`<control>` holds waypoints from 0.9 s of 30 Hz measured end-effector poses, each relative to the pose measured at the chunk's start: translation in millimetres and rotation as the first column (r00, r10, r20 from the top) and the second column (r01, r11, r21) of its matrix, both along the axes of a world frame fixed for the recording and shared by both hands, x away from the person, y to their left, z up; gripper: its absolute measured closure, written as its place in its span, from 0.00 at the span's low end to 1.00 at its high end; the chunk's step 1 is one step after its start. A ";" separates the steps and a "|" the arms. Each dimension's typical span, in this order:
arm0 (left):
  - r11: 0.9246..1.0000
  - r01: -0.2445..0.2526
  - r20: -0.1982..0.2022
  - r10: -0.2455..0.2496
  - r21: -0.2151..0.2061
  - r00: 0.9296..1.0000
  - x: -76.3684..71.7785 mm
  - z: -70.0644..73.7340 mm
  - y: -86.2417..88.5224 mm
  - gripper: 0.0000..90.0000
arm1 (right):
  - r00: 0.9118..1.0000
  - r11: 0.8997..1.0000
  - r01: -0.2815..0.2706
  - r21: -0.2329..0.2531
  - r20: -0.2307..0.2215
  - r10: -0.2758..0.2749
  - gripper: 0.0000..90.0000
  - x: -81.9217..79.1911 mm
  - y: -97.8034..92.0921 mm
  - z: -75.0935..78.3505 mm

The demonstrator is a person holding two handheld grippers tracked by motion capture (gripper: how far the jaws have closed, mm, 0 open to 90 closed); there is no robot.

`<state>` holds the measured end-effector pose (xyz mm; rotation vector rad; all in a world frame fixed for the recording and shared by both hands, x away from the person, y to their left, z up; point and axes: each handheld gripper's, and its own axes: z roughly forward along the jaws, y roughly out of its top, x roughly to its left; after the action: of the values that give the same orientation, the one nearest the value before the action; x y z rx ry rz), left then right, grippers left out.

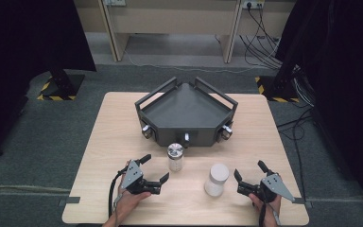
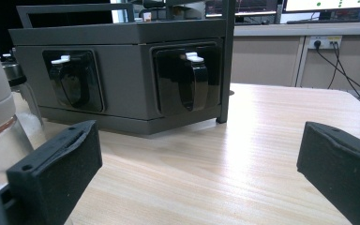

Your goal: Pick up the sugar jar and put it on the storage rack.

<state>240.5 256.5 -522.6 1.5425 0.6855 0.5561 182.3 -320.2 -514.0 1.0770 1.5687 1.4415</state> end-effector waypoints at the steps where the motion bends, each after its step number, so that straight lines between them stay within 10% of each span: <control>1: 1.000 -0.001 -0.002 0.001 -0.001 1.000 0.0 -0.2 -0.5 0.00 | 1.000 1.000 0.000 0.000 0.000 0.000 0.00 0.0 0.1 0.0; 27: 1.000 0.003 0.001 -0.003 -0.014 1.000 0.1 -0.5 -2.7 0.00 | 1.000 1.000 0.007 0.002 -0.001 -0.007 0.00 -0.6 -0.2 -0.3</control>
<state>240.6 253.8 -523.1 1.5303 0.6847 0.5485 181.8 -320.4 -514.3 1.0829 1.5630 1.4381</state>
